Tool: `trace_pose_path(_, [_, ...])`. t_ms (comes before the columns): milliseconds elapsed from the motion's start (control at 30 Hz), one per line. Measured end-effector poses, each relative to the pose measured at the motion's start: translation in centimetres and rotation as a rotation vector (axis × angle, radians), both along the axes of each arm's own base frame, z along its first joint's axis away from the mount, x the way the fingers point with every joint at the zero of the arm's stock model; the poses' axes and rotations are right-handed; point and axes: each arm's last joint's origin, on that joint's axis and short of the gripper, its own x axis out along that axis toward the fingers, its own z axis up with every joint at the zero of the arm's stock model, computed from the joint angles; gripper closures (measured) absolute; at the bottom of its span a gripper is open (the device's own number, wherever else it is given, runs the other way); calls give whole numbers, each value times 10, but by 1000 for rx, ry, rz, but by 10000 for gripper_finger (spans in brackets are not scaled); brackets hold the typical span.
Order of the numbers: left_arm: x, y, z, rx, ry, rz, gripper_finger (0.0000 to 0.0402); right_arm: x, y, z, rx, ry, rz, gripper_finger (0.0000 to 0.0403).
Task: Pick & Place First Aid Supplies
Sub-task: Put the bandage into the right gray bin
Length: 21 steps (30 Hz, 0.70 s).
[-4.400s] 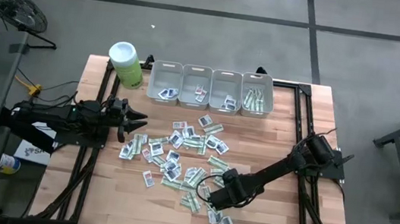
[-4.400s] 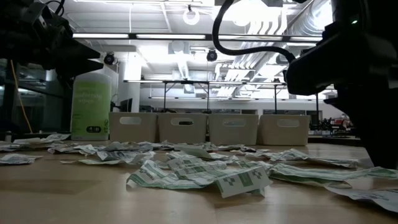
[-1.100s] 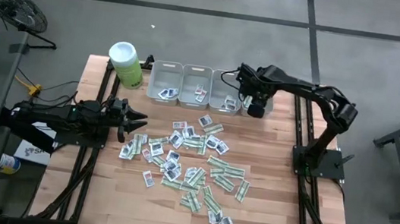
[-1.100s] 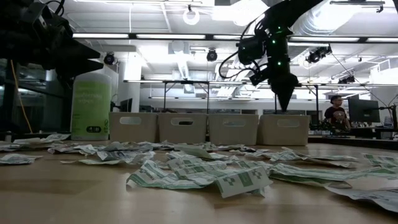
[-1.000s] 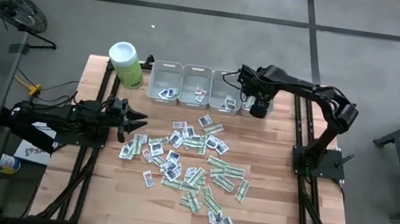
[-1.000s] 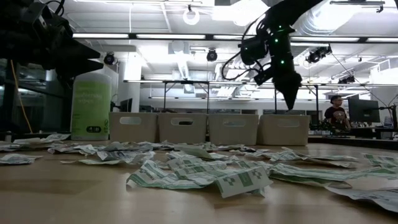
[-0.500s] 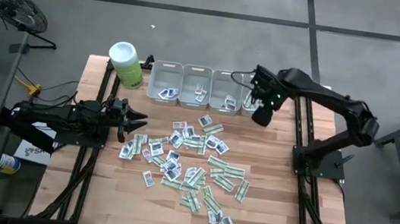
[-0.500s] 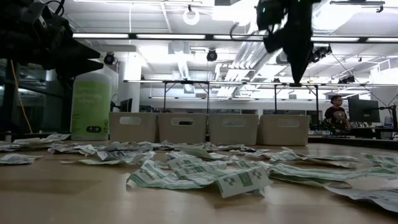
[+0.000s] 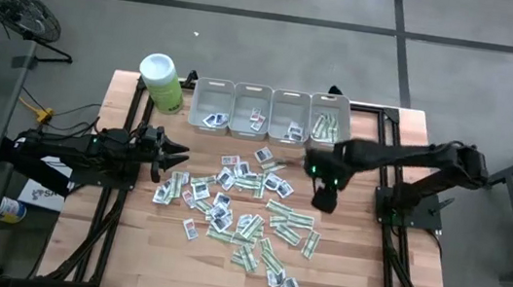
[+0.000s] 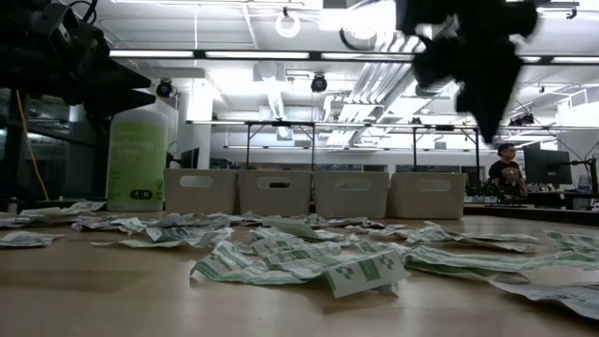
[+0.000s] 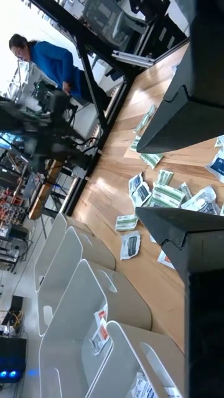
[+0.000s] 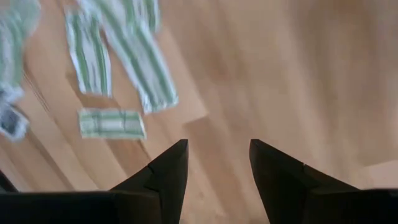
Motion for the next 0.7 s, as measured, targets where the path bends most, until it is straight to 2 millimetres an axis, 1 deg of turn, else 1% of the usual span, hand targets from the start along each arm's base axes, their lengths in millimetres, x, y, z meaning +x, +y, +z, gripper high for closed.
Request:
trace_pose_path(67, [0,0,0,0,0,0,252,-4,9,-19,56,18,-6,237])
trace_pose_path(133, [0,0,0,0,0,-1,252,-7,15,-33,92,19,-21,237])
trace_pose_path(267, [0,0,0,0,0,-1,252,-13,28,-55,124,12,-9,237])
trace_pose_path(467, [0,0,0,0,0,0,252,-17,43,-74,170,-32,-4,237])
trace_pose_path(700, [0,0,0,0,0,0,252,-21,57,-90,196,-108,7,237])
